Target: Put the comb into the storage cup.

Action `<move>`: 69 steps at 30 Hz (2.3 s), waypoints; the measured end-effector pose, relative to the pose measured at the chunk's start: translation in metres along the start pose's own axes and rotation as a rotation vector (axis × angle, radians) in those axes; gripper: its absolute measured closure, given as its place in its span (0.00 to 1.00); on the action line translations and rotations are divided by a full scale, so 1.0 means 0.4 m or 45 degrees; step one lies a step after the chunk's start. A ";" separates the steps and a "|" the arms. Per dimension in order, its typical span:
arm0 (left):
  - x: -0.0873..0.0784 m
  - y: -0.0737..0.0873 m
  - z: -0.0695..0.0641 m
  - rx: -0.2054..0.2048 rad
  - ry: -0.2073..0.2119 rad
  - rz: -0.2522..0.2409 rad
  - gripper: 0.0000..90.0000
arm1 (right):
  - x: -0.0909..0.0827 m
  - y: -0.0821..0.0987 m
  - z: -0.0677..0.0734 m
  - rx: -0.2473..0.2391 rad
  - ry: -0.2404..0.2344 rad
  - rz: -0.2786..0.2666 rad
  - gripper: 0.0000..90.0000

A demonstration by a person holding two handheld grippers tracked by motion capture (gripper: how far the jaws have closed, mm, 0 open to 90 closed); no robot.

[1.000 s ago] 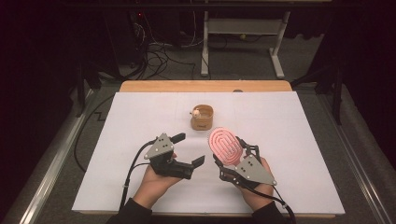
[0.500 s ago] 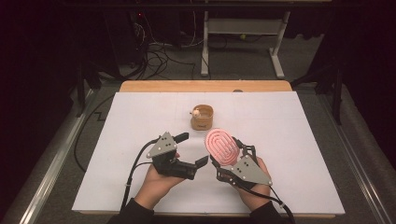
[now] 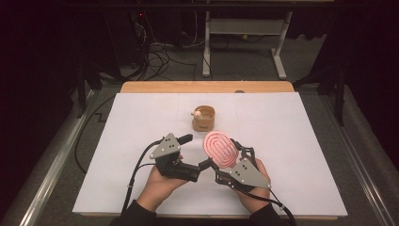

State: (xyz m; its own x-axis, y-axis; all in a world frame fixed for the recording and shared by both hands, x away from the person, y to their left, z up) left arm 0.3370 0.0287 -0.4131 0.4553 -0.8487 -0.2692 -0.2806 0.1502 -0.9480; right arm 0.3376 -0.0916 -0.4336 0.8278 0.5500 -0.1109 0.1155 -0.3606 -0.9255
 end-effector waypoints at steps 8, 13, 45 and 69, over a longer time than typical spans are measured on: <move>0.001 -0.004 -0.007 -0.001 0.014 0.001 0.00 | 0.000 -0.005 0.006 -0.010 0.001 -0.012 0.22; 0.003 -0.004 -0.010 -0.009 0.026 -0.001 0.00 | 0.001 -0.005 0.010 -0.013 -0.001 -0.014 0.22; 0.037 -0.002 -0.006 -0.050 0.044 0.055 0.00 | -0.001 -0.015 0.025 -0.021 -0.012 -0.031 0.22; 0.067 -0.016 -0.003 -0.050 0.064 0.037 0.01 | 0.002 -0.008 0.004 -0.030 0.023 -0.020 0.22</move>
State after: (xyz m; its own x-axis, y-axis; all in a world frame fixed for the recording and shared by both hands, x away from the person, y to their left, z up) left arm 0.3501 0.0045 -0.4143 0.4039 -0.8688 -0.2866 -0.3264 0.1558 -0.9323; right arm 0.3369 -0.0888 -0.4315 0.8357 0.5418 -0.0898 0.1412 -0.3701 -0.9182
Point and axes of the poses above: each handheld gripper's, and its own axes: x roughly forward along the jaws, y roughly out of its underside, z roughly to its left, the point moved 8 cm from there along x, roughly forward along the jaws, and after that the axes turned 1 degree about y, right-handed, at the moved point
